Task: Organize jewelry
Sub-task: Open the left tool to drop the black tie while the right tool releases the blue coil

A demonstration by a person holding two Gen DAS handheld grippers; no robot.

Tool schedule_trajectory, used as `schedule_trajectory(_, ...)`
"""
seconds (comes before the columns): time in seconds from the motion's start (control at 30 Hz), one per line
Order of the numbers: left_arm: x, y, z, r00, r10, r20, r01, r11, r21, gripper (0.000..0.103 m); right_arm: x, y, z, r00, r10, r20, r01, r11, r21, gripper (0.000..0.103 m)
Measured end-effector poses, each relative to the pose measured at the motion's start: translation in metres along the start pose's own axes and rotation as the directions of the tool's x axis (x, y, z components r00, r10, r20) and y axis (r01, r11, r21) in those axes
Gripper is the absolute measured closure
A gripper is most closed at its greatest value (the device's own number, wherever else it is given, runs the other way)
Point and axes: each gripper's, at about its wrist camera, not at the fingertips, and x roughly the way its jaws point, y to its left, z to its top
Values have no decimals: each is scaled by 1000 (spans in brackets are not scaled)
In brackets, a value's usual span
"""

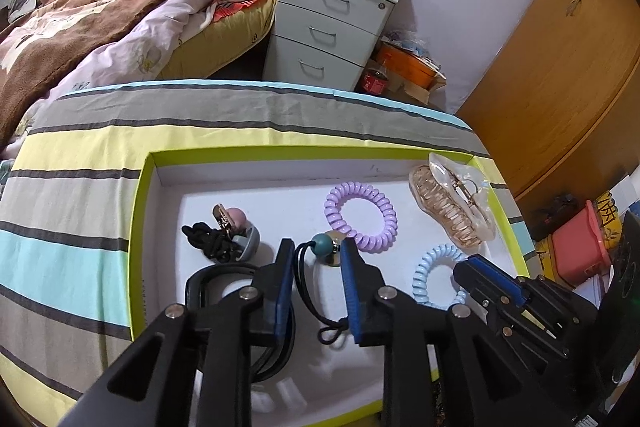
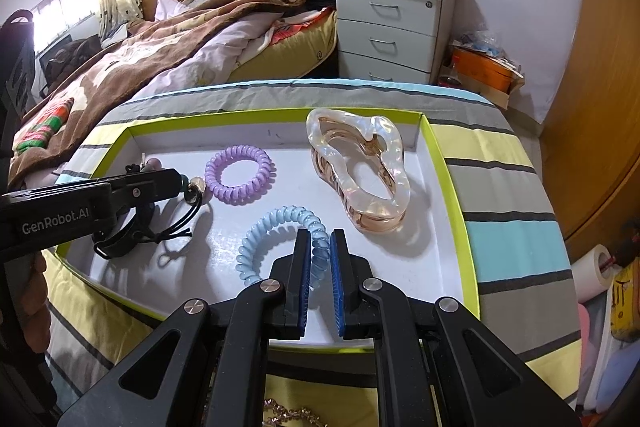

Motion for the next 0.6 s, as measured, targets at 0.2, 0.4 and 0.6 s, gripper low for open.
schedule_trajectory(0.2,0,-2,-1,1000,-2,0,2,1000,5,71,-3,-1,1,1000,7,8,-7,1000,3,90)
schedule_trajectory(0.4,-5,-5,-2,1000,-7,7,7,1000,9,67,-7,-1,1,1000,7,17,-7,1000,9,88)
schedule_trajectory(0.6,-8,-6,-2,1000,-6,10,6,1000,3,63,-14,-1,-1,1000,10,28,-11,1000,10,81)
